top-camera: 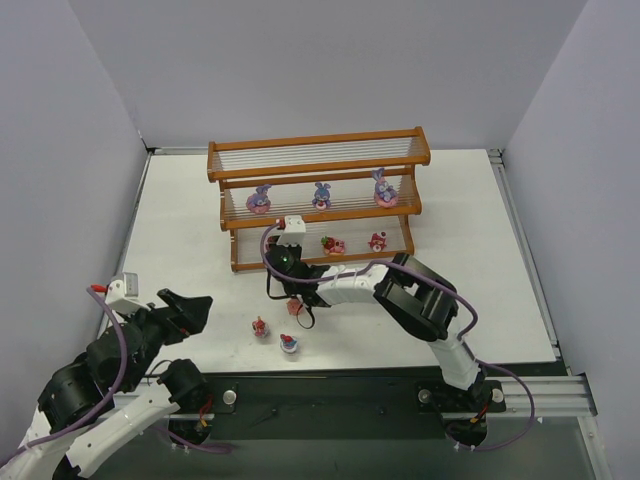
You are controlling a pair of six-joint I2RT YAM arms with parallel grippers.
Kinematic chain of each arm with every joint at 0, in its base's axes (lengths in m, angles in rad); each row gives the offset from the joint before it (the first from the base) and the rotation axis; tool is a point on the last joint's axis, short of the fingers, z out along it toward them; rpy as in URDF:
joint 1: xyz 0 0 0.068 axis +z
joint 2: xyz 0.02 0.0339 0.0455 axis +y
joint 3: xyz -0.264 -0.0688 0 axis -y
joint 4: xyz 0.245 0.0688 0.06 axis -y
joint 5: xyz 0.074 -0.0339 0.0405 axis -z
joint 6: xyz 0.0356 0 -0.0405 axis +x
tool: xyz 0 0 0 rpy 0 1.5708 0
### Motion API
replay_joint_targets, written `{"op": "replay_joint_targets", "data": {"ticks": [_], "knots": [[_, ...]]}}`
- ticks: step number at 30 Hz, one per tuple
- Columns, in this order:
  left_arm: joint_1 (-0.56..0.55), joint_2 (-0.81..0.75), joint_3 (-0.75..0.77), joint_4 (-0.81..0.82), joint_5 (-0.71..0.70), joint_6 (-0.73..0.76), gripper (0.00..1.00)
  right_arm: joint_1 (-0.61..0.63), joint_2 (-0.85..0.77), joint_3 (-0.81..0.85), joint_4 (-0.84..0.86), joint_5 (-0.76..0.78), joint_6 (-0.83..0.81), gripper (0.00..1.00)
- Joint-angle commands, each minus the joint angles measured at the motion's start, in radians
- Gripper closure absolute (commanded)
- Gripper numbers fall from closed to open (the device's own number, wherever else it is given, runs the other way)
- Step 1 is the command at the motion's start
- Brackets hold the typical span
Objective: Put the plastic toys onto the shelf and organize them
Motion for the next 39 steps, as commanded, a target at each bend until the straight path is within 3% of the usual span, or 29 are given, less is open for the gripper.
{"op": "replay_joint_targets", "data": {"ticks": [1,23,39], "knots": [[-0.012,-0.011,0.037,-0.003,-0.026,-0.013,0.03,0.012,0.024,0.044,0.018,0.017,0.015,1.00],[-0.031,-0.017,0.039,-0.011,-0.044,-0.024,0.03,0.018,0.079,0.131,-0.007,-0.003,-0.009,1.00],[-0.035,-0.019,0.036,-0.012,-0.048,-0.027,0.03,0.060,-0.140,-0.056,-0.004,0.056,-0.013,1.00]]}}
